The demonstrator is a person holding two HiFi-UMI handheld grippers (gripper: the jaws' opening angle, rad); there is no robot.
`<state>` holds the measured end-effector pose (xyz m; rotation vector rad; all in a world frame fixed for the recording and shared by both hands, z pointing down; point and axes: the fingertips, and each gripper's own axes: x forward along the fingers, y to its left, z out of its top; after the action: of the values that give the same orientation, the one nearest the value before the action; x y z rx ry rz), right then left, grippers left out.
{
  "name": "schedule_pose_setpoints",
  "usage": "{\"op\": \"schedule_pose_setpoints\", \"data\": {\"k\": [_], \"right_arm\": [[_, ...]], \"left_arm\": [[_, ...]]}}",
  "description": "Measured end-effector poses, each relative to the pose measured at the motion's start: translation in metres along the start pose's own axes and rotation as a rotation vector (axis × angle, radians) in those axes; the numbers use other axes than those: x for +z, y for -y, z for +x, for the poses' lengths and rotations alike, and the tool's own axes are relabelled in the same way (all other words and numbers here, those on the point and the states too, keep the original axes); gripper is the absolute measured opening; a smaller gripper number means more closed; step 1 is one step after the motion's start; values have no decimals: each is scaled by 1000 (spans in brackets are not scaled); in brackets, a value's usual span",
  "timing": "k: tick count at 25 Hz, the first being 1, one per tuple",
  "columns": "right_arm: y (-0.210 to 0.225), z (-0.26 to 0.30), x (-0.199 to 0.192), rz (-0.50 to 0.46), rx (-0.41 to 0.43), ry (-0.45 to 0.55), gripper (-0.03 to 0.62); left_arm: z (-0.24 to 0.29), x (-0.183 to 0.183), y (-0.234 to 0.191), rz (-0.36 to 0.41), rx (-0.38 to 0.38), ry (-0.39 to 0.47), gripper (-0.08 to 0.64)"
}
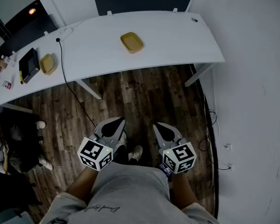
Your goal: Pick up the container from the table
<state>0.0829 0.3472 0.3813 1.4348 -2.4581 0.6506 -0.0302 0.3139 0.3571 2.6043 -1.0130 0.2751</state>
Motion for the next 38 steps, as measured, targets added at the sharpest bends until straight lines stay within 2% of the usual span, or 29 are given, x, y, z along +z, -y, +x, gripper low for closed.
{"op": "schedule_pose_setpoints", "data": {"k": [8,13,19,30,38], "right_arm": [[-14,-2,3,-28,7,5,14],[-15,-4,13,8,8,47,15],[-18,-11,15,-7,38,46,15],[-13,-10,23,-30,67,56,15],[-5,10,30,-55,77,49,15]], "left_arm": [[-20,0,-1,8,15,24,1],[-27,4,-3,6,30,43,0],[-30,9,4,17,42,62,0],[-28,11,6,18,61,92,0],[-9,20,-11,25,55,113,0]]}}
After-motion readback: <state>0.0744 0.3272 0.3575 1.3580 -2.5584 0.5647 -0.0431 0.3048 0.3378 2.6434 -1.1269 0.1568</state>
